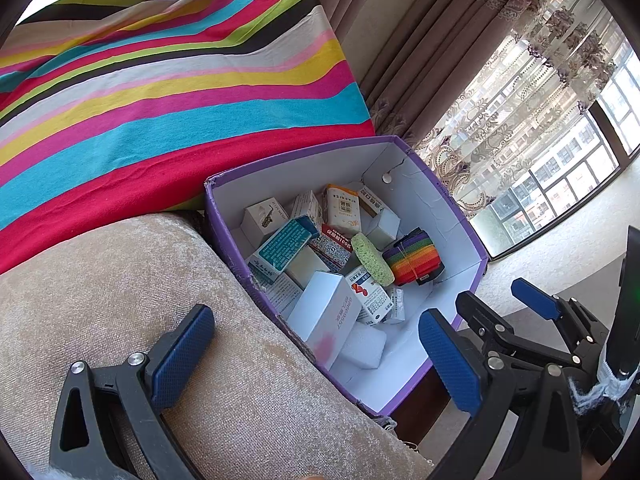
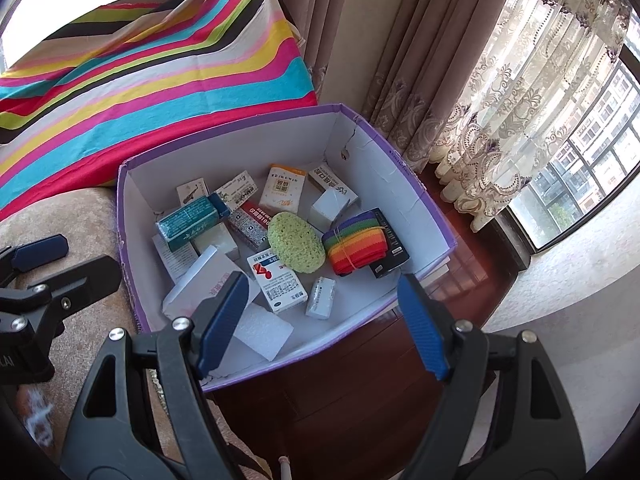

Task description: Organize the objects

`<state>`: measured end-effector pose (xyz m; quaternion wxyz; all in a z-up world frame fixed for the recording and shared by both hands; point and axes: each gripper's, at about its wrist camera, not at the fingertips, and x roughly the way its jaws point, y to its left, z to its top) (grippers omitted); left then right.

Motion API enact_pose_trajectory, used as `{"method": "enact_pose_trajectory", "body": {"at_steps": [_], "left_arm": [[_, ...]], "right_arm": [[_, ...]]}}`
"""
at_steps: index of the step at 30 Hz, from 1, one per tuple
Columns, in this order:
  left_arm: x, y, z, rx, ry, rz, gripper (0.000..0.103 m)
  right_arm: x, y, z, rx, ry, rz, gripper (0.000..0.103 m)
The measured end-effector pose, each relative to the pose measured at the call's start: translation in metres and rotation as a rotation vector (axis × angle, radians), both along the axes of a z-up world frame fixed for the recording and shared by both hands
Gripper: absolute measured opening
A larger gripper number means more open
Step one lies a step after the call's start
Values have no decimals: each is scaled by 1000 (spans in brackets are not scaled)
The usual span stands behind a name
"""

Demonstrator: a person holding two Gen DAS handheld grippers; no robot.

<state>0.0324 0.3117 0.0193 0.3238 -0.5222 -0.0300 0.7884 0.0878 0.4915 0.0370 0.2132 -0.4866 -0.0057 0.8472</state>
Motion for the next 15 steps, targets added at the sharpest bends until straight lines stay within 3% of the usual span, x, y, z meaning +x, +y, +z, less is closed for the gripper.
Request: {"method": "enact_pose_trajectory", "body": {"at_steps": [11, 15], "left_arm": [[-1, 2, 0, -8, -5, 1, 103], [-6, 0, -4, 13, -44, 12, 103]], "right_arm": [[-1, 1, -2, -8, -3, 0, 79], [-1, 3, -3, -12, -4, -2, 79]]}}
